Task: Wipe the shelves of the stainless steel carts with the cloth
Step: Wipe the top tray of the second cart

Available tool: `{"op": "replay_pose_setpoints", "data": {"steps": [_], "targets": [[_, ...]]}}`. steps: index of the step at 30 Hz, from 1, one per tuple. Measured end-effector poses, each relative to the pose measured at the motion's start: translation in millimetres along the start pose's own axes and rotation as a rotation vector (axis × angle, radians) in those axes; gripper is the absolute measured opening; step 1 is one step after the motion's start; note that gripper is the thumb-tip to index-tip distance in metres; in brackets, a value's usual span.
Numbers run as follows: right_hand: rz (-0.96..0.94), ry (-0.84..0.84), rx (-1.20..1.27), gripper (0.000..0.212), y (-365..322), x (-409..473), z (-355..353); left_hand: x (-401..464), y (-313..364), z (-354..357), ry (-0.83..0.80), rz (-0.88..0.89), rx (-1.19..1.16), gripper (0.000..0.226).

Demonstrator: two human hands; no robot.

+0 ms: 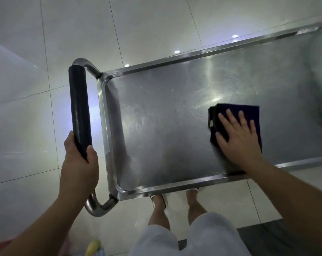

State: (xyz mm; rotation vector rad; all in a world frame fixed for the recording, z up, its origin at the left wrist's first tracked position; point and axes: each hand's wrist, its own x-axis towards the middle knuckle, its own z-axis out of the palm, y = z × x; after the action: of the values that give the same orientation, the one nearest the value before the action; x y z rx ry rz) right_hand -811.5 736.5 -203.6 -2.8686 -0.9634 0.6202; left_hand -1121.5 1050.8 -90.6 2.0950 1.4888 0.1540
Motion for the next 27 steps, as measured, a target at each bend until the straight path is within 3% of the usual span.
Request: {"op": "replay_pose_setpoints", "data": {"steps": [6,10,14,19,27], "targets": [[-0.085,0.02,0.017,0.07,-23,136,-53,0,-1,3,0.027,0.011,0.025,0.051],[-0.043,-0.027,0.058,0.074,-46,232,-85,2,0,5,0.039,-0.008,0.054,0.053],[-0.024,-0.039,0.064,0.076,-51,256,-88,0,2,5,0.05,-0.009,0.052,0.052],[-0.193,-0.04,-0.008,0.074,-37,173,-60,0,7,5,0.038,-0.032,0.03,0.051],[-0.471,-0.145,-0.111,0.069,-7,-96,34,-3,10,3,0.016,-0.052,0.018,0.051]]}}
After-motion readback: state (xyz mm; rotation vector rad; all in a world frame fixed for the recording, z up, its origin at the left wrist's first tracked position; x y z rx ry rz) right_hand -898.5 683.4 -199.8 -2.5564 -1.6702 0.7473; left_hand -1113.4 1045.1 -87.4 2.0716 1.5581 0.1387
